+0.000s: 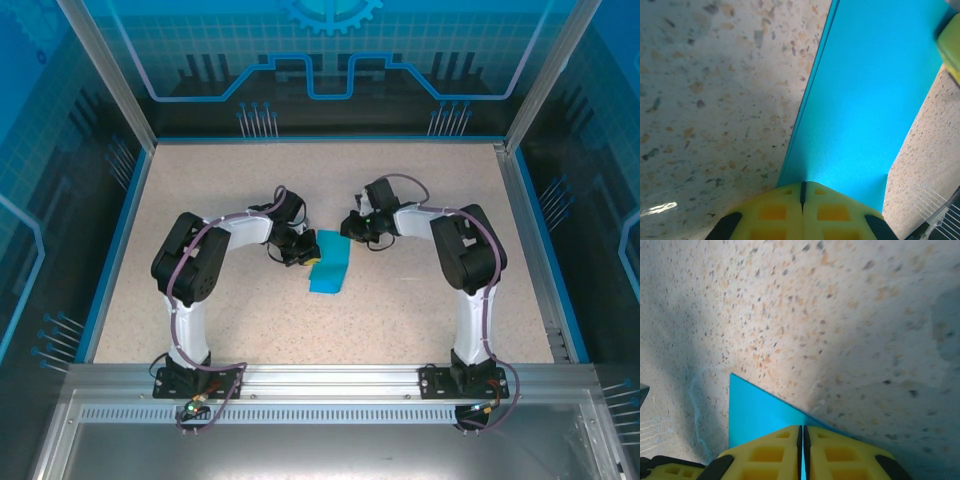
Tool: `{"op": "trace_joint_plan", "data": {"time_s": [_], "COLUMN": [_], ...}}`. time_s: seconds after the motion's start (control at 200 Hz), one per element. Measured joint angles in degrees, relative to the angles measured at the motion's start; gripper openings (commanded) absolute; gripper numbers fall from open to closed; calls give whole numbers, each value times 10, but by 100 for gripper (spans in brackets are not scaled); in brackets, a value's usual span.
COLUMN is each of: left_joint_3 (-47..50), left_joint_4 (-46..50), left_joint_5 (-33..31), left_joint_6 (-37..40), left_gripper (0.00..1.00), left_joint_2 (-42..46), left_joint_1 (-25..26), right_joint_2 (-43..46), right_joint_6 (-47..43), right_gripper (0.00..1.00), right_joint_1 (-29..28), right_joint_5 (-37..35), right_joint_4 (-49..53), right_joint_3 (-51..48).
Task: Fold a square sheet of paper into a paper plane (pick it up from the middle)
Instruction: Fold the square sheet of paper in half at the center of the table.
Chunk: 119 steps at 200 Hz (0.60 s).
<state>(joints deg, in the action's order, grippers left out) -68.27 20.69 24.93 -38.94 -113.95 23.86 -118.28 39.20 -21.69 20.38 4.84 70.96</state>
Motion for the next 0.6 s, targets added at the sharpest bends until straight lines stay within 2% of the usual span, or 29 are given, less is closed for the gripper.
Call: {"op": "trace_joint_plan", "data": {"time_s": [0.16,0.31,0.42,0.595], "left_joint_3": [0,0,1,3], "left_joint_4": [0,0,-2,-4], "left_joint_5": [0,0,0,0], "left_joint_6": [0,0,0,0], "left_gripper": [0,0,0,0], "left_joint_2": [0,0,0,1], "left_joint_1": [0,0,0,0], "right_joint_2": [1,27,79,160], "right_joint_6": [7,11,10,36], "right_gripper": [14,14,14,14], "right_joint_1": [34,40,24,-40], "right_joint_5": [-6,-21,-24,-15], "right_joint_4": [-6,-5,3,5], "right_joint_3": [0,-4,-23,-94]}}
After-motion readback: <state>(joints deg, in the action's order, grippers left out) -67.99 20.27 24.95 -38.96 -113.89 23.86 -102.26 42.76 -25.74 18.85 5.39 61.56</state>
